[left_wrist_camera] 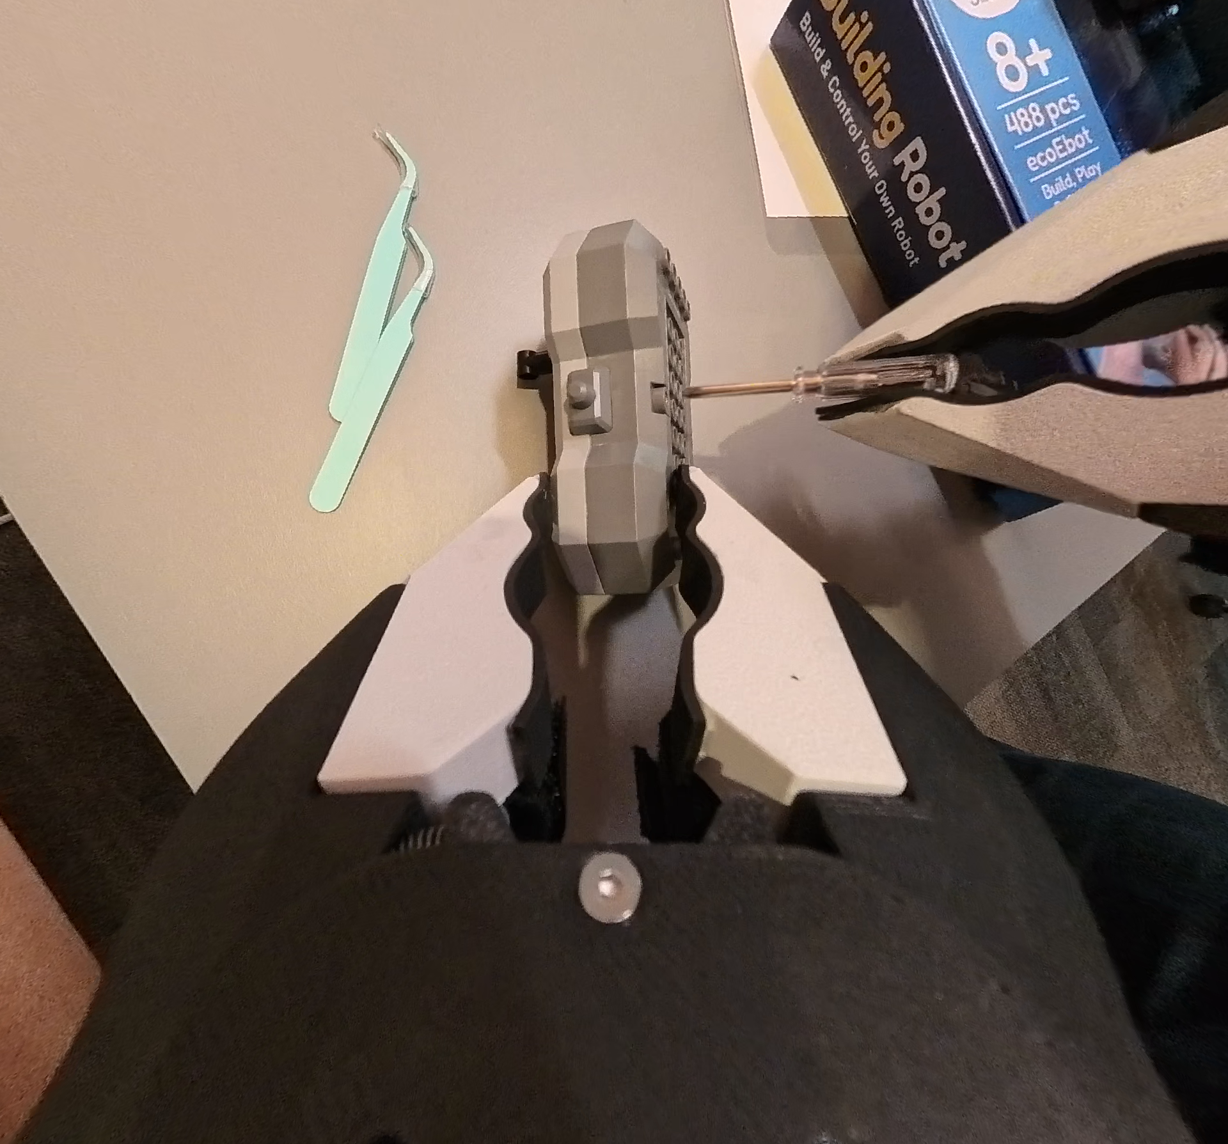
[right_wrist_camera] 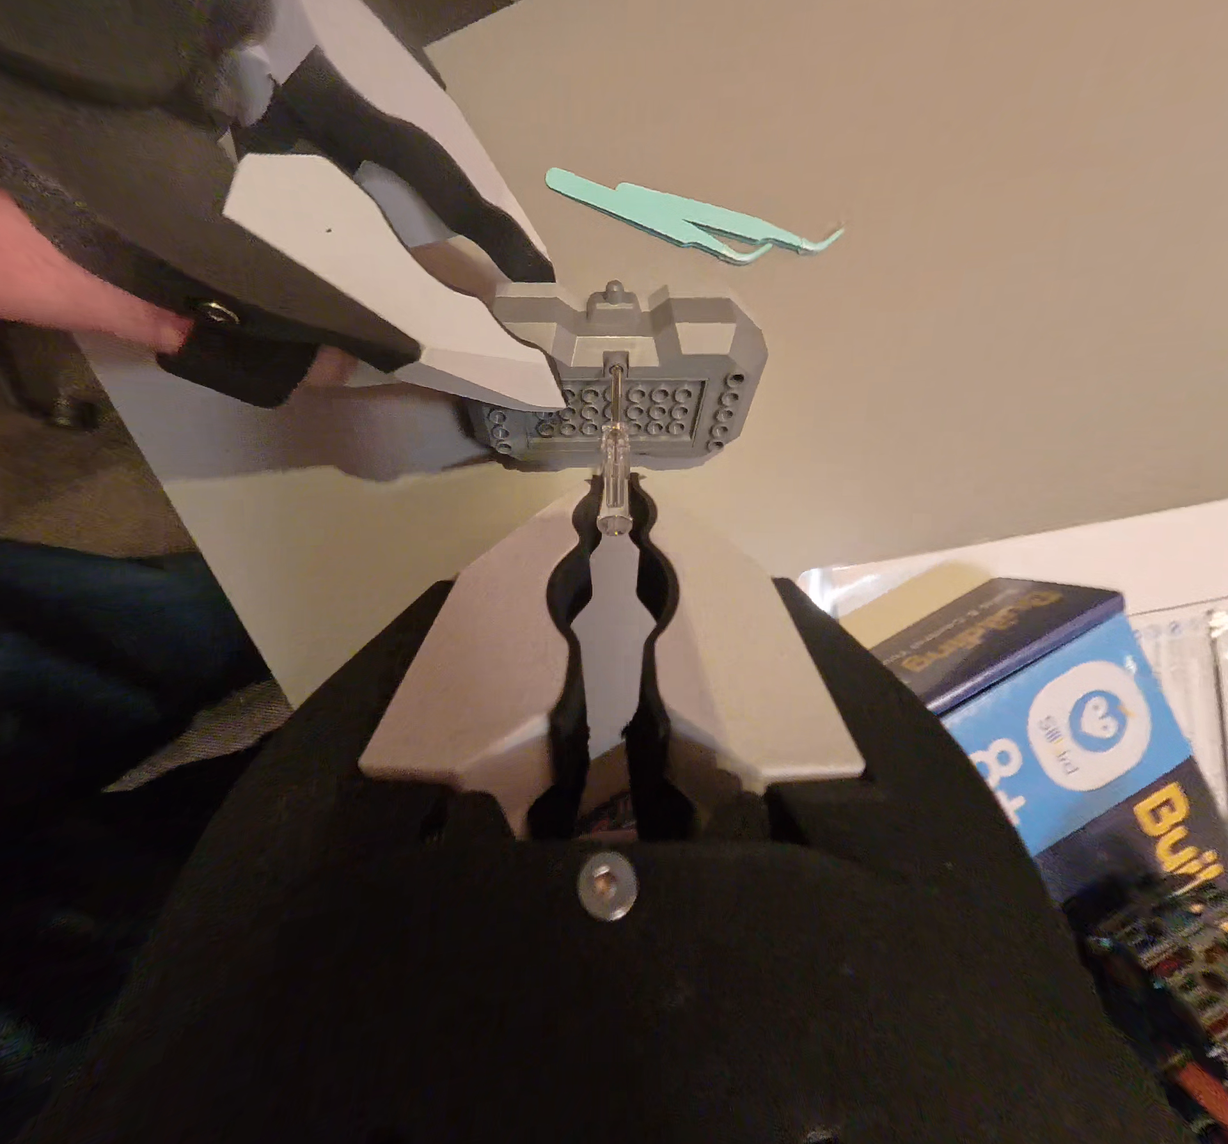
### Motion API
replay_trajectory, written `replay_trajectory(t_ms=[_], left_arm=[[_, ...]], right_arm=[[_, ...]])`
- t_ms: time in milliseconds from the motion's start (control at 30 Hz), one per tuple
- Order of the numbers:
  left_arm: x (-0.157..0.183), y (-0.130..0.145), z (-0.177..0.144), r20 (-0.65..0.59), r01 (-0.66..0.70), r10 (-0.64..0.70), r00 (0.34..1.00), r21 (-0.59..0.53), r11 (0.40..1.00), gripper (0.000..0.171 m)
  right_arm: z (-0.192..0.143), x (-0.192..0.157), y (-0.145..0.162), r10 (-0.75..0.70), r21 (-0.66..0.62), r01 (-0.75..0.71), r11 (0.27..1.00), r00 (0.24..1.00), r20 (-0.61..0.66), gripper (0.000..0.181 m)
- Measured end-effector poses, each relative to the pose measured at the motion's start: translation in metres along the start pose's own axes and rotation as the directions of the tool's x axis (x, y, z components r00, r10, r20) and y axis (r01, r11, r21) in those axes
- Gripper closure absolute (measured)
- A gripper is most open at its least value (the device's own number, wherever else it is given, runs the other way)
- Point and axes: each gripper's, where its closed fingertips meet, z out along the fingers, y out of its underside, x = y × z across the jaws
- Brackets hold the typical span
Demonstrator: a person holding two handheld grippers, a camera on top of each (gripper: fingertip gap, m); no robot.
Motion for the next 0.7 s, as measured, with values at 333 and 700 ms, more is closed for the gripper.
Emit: replay_trajectory(t_ms=[333, 700], left_arm=[[0.0000, 0.0002, 0.0001, -0.002, 0.008, -0.008, 1.000, 0.002, 1.000, 0.138], [0.0020, 0.0004, 0.0010, -0.008, 0.012, -0.012, 1.000, -0.001, 1.000, 0.138]], right_arm=[[0.0040, 0.0021, 0.0023, -0.127, -0.031, 0.126, 0.992, 0.991, -0.044, 0.178], [0.0071, 0.0042, 0.0031, -0.185, -0.044, 0.183, 0.982, 0.981, -0.056, 0.177]])
